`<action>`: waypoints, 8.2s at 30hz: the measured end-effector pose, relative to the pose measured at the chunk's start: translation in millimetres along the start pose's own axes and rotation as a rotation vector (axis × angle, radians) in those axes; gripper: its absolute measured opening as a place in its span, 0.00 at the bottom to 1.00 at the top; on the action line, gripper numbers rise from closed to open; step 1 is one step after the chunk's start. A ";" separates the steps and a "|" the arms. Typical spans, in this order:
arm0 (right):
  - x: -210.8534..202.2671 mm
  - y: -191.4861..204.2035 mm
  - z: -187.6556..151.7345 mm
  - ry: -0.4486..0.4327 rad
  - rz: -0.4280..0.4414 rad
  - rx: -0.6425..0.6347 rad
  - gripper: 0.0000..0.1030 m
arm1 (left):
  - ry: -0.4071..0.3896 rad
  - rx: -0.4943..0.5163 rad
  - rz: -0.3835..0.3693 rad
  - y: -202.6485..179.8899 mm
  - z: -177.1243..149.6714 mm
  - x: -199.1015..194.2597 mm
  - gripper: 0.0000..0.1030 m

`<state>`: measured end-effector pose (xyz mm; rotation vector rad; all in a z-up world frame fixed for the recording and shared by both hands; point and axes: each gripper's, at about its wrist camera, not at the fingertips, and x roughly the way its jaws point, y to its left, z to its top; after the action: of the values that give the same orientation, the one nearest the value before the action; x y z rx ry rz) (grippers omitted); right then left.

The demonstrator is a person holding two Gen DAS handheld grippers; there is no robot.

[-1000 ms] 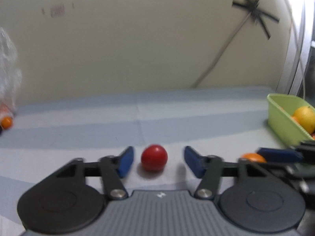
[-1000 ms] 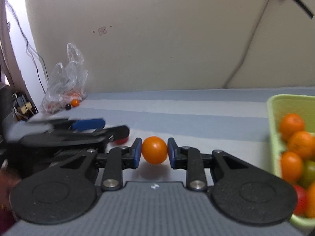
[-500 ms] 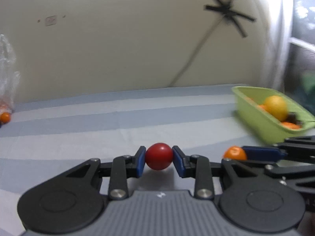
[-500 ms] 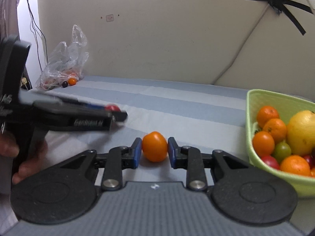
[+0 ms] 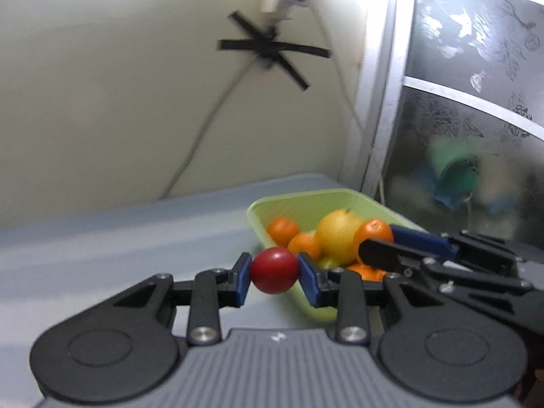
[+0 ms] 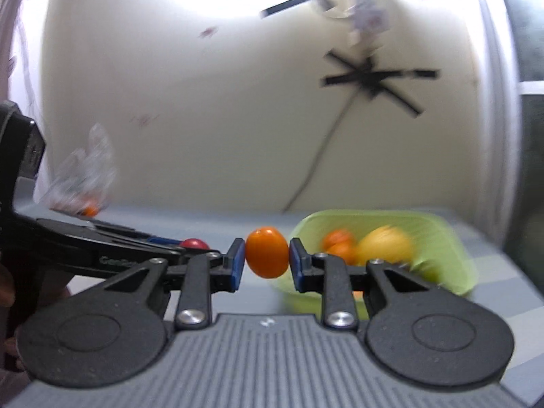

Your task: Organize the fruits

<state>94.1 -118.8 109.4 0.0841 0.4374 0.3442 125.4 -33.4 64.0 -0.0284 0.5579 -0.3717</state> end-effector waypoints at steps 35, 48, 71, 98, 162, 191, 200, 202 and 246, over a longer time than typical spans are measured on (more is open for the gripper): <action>-9.0 -89.5 -6.7 -0.129 -0.287 0.215 0.32 | 0.097 -0.011 0.178 -29.1 -15.6 2.0 0.56; -56.0 -25.3 -42.1 -0.016 -0.152 0.304 0.33 | 0.136 -0.074 0.193 -32.1 -66.2 -43.5 0.62; -46.8 -4.1 -56.6 0.107 -0.148 0.410 0.33 | 0.132 -0.036 0.273 -23.3 -103.2 -43.1 0.80; -45.4 -18.4 -60.5 0.106 -0.121 0.479 0.35 | 0.147 -0.033 0.320 -23.9 -103.8 -40.4 0.94; -46.1 -21.9 -60.4 0.099 -0.101 0.480 0.39 | 0.167 -0.060 0.475 -21.5 -99.6 -52.0 1.00; -48.2 -24.9 -61.4 0.087 -0.091 0.501 0.40 | 0.177 -0.009 0.523 -34.3 -98.1 -57.2 1.00; -48.4 -25.1 -61.3 0.086 -0.089 0.502 0.40 | 0.146 0.010 0.551 -38.3 -96.5 -59.6 1.00; -48.2 -24.7 -61.3 0.086 -0.089 0.502 0.40 | 0.148 0.015 0.552 -38.7 -97.1 -59.1 1.00; -49.4 -27.9 -60.8 0.082 -0.081 0.511 0.41 | 0.181 0.052 0.549 -43.0 -102.0 -55.1 1.00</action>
<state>34.7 -161.6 70.0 0.5499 0.6008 0.1498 14.5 -46.6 11.0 0.2076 0.7080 0.1485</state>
